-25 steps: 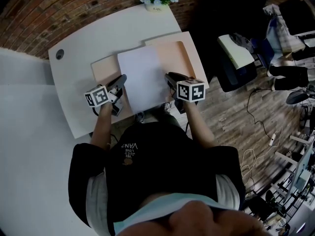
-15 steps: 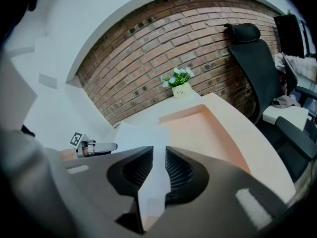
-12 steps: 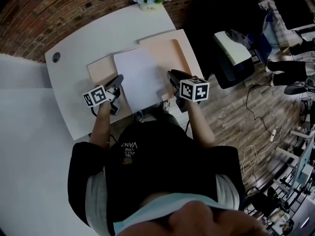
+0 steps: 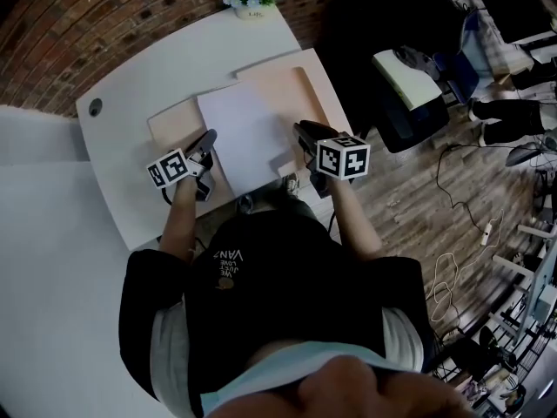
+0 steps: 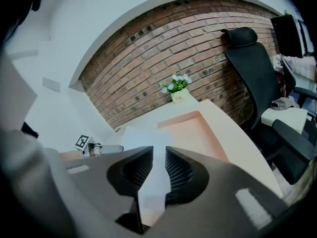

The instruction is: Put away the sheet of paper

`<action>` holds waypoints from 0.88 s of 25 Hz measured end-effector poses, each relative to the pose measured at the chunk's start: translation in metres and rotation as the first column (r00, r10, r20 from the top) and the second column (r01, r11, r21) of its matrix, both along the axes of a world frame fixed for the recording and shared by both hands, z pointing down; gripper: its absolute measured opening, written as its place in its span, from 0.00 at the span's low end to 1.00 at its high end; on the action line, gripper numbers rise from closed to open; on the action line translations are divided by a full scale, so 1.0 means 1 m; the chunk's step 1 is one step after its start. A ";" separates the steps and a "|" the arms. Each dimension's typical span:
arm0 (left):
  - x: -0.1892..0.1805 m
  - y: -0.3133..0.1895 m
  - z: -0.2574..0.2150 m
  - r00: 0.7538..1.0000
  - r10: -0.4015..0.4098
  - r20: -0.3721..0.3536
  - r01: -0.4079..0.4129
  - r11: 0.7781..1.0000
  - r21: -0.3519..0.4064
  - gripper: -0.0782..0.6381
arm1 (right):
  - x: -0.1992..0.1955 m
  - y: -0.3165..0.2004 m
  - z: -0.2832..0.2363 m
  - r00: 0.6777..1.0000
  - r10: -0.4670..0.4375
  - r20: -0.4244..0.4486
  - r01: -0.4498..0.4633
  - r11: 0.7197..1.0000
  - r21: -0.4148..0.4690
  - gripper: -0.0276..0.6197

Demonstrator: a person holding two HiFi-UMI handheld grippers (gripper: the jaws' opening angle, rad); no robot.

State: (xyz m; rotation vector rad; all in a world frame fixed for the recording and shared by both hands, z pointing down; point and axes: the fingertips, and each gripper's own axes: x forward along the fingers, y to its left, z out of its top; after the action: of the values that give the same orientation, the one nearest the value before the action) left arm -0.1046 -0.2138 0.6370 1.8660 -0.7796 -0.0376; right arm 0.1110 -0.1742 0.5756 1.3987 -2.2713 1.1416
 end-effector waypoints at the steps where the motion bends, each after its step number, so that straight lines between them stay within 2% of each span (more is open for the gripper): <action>1: 0.002 0.000 0.000 1.000 -0.001 -0.001 0.001 1.000 -0.003 0.11 | 0.002 0.000 -0.001 1.000 0.002 0.002 -0.002 1.000 0.002 0.16; 22: 0.050 -0.013 0.010 0.999 -0.039 -0.030 0.037 0.998 -0.053 0.11 | 0.050 -0.004 -0.006 1.000 0.025 0.015 -0.025 0.999 0.028 0.16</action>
State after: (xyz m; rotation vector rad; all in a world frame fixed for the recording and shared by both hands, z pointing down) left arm -0.0549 -0.2272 0.6468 1.7969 -0.7877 -0.0694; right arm 0.1611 -0.1779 0.5700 1.4374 -2.2948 1.1357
